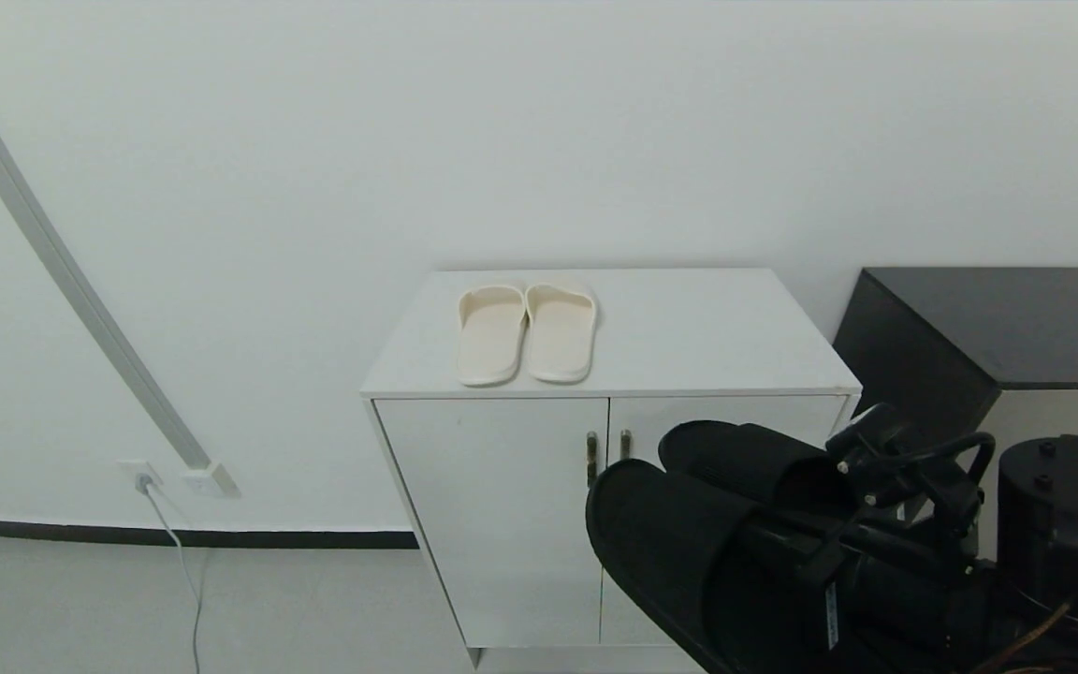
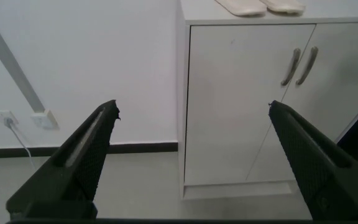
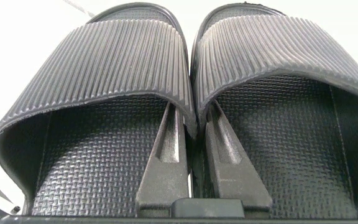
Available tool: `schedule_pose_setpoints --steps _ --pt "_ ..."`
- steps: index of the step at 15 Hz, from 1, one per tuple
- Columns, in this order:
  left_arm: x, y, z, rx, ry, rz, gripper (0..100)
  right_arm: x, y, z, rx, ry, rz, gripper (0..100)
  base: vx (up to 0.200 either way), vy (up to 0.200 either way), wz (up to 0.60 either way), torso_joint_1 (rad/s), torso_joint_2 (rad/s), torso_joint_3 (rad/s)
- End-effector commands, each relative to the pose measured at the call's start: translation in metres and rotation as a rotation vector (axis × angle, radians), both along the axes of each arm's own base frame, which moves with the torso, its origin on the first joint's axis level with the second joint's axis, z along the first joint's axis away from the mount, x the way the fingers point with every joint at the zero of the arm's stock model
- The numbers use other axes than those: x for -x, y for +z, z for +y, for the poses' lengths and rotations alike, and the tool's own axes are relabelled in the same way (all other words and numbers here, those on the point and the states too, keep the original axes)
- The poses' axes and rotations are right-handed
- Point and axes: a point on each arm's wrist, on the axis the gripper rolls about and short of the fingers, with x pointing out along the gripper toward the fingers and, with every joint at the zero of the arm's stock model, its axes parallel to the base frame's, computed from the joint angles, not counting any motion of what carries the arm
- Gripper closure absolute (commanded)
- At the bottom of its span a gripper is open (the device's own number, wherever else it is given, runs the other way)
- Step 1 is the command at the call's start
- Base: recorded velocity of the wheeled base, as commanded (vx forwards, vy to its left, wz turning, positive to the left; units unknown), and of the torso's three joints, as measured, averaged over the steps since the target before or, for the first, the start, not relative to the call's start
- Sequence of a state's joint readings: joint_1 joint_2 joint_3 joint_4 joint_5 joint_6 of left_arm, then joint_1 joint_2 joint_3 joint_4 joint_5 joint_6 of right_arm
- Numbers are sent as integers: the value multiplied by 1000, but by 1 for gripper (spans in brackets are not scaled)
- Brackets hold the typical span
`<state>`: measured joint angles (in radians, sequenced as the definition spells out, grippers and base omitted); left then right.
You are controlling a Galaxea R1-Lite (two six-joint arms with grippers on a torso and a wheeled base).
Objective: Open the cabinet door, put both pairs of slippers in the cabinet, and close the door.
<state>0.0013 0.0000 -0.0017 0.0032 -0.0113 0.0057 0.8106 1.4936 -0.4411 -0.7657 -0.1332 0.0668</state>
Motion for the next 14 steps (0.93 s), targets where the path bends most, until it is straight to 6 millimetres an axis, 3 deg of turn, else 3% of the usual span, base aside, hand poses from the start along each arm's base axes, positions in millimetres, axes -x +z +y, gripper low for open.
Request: schedule_pose_setpoints --steps 1,14 --pt "0 0 0 0 1 2 0 0 -1 1 4 0 5 100 0 0 0 -207 486 271" --pt "0 0 0 0 1 2 0 1 -5 2 15 7 13 100 0 0 0 -205 531 320"
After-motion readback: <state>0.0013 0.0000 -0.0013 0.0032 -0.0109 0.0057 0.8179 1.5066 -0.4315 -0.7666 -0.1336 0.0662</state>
